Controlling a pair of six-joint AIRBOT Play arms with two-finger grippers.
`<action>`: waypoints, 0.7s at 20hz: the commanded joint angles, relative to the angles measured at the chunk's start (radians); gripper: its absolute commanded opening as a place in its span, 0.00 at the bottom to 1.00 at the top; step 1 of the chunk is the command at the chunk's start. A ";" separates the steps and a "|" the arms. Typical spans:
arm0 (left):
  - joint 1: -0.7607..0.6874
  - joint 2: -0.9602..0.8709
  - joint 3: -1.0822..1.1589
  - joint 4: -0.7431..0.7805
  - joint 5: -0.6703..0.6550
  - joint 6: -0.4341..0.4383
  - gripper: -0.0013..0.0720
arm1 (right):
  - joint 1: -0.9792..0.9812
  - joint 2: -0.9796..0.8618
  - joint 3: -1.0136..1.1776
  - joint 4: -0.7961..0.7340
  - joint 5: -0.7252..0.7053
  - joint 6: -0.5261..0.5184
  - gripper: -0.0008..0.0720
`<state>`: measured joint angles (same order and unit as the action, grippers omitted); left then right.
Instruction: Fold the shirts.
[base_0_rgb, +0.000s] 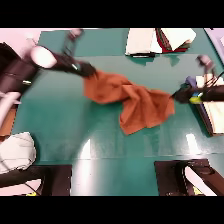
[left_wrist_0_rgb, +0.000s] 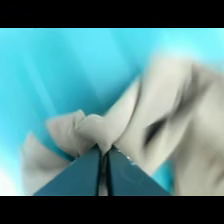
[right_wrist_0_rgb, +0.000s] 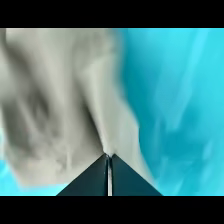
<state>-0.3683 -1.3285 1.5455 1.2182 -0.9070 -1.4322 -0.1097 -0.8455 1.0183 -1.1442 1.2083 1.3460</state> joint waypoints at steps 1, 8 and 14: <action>0.084 0.200 0.149 0.093 -0.006 0.001 0.05 | 0.000 0.001 0.330 -0.084 0.068 0.000 0.04; 0.094 0.537 0.274 0.200 0.005 0.000 0.05 | 0.000 0.001 0.807 -0.188 0.103 0.002 0.04; 0.094 0.565 0.285 0.200 -0.033 -0.019 0.05 | 0.000 -0.081 1.067 -0.273 0.104 0.040 0.03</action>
<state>-0.2760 -0.7765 1.8271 1.4059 -0.9028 -1.4387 -0.1093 -0.8803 1.9591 -1.3731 1.3106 1.3708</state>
